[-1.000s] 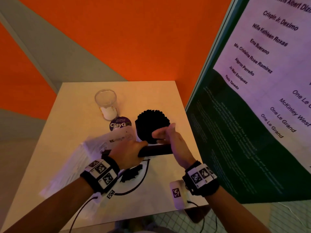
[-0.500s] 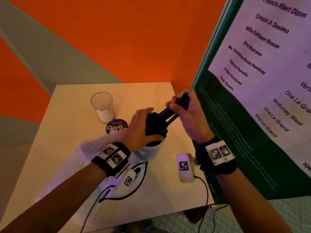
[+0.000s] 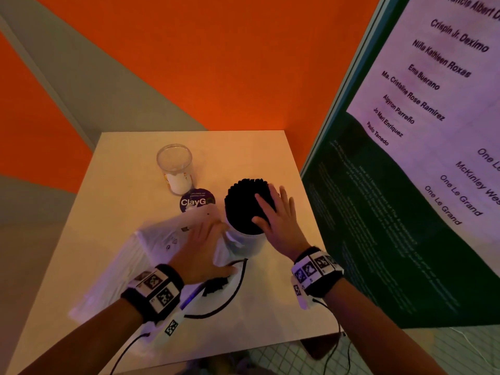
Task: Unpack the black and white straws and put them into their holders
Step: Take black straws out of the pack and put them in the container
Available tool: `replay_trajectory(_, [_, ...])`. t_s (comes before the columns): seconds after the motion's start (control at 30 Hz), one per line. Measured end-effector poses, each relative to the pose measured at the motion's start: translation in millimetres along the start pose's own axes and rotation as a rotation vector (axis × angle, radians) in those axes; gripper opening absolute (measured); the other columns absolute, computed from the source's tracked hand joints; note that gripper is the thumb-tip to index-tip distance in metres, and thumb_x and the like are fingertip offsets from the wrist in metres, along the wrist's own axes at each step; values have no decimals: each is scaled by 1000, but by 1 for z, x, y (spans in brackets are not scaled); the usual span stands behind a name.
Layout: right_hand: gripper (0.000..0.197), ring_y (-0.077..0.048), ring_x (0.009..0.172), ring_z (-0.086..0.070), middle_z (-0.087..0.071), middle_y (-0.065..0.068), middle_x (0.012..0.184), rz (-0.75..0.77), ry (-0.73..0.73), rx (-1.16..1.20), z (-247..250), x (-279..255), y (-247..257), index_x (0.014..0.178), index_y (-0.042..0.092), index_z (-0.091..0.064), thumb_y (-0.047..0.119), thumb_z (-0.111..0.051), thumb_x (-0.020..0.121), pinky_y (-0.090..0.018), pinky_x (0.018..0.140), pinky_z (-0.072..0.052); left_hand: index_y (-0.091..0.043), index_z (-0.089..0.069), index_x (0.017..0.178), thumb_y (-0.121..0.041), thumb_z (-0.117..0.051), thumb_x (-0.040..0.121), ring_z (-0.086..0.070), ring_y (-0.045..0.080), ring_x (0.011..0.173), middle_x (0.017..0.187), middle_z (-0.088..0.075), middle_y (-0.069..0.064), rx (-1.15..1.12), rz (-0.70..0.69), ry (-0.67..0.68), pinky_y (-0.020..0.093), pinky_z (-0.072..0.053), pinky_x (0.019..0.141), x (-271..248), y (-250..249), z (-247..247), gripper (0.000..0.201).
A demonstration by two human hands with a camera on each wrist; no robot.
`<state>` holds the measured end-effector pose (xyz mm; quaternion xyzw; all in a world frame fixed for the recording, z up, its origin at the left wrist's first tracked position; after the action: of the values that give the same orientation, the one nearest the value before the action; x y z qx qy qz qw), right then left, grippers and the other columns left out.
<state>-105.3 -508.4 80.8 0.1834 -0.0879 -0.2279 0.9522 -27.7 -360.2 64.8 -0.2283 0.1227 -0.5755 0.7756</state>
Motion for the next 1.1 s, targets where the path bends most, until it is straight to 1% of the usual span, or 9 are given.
replay_trajectory(0.17, [66, -21, 146, 19, 14, 5, 159, 20, 17, -7, 1, 1, 4, 151, 33, -1, 61, -14, 94, -52, 118, 8, -25, -35, 132, -83, -53, 63, -38, 15, 115, 132, -37, -5, 95, -19, 73, 31, -32, 101, -18, 11, -8, 91])
replay_trajectory(0.27, [67, -25, 148, 13, 5, 0, 161, -17, 124, -112, -5, 1, 7, 153, 24, -9, 56, -26, 96, -59, 116, 3, -26, -34, 135, -80, -53, 65, -42, 13, 113, 133, -40, -7, 145, 15, 235, 28, -36, 98, -29, 22, -23, 91])
replay_trajectory(0.37, [50, -30, 143, -23, -35, -9, 151, 79, -79, 50, 24, -9, 39, 141, 16, -43, 39, -46, 97, -51, 117, -17, -26, -40, 129, -51, -58, 83, -53, 11, 100, 125, -52, -7, 117, 65, 364, 21, -43, 87, -37, 30, -30, 56])
replay_trajectory(0.43, [21, -26, 108, -54, -61, -8, 111, 275, -214, 84, 37, -27, 80, 105, 12, -64, 21, -52, 91, -44, 92, -45, -26, -50, 124, -30, -53, 90, -59, 13, 99, 117, -61, -7, 66, 120, 384, 20, -45, 86, -36, 36, -26, 34])
replay_trajectory(0.53, [17, -24, 76, -53, -58, -7, 83, 432, 119, 153, -11, -48, 129, 78, 8, -61, 11, -45, 83, -34, 66, -45, -22, -60, 104, -19, -52, 91, -63, 16, 87, 96, -66, -5, -46, 193, 333, 19, -47, 76, -31, 41, -11, 15])
replay_trajectory(0.63, [18, -31, 86, -55, -60, -15, 96, 315, 509, 176, -78, -59, 141, 87, 0, -64, 4, -47, 87, -34, 72, -44, -16, -63, 103, -21, -57, 90, -60, 16, 88, 96, -65, -3, -107, 187, 256, 25, -46, 78, -26, 36, 9, 15])
replay_trajectory(0.8, [26, -32, 101, -57, -63, -20, 106, 80, 663, 30, -152, -46, 138, 96, 1, -63, 14, -41, 99, -38, 89, -46, -8, -62, 97, -12, -59, 89, -58, 18, 81, 91, -65, 6, -284, 132, 242, 30, -47, 74, -27, 21, 21, 10])
replay_trajectory(0.9, [20, -28, 87, -57, -58, -11, 83, -65, 671, -44, -174, -37, 125, 78, 10, -58, 19, -51, 95, -33, 71, -44, -7, -62, 104, -13, -59, 89, -57, 16, 83, 96, -65, 6, -291, 127, 227, 18, -41, 70, -29, 20, 24, 16])
replay_trajectory(1.1, [39, -19, 120, -46, -45, -1, 134, -190, 763, 49, -193, -29, 114, 130, 34, -44, 21, -55, 95, -30, 104, -37, -12, -61, 112, -16, -59, 88, -50, 8, 81, 103, -63, 1, -274, 101, 237, 3, -36, 65, -29, 20, 26, 24])
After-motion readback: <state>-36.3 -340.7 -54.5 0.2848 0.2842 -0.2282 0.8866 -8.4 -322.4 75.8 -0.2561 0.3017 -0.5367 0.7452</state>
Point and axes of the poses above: each hand's wrist, its own x-axis towards the middle knuckle, its own z-axis out of the back of the hand, y = z × x, the point moved 10 cm from there along x, towards the middle knuckle
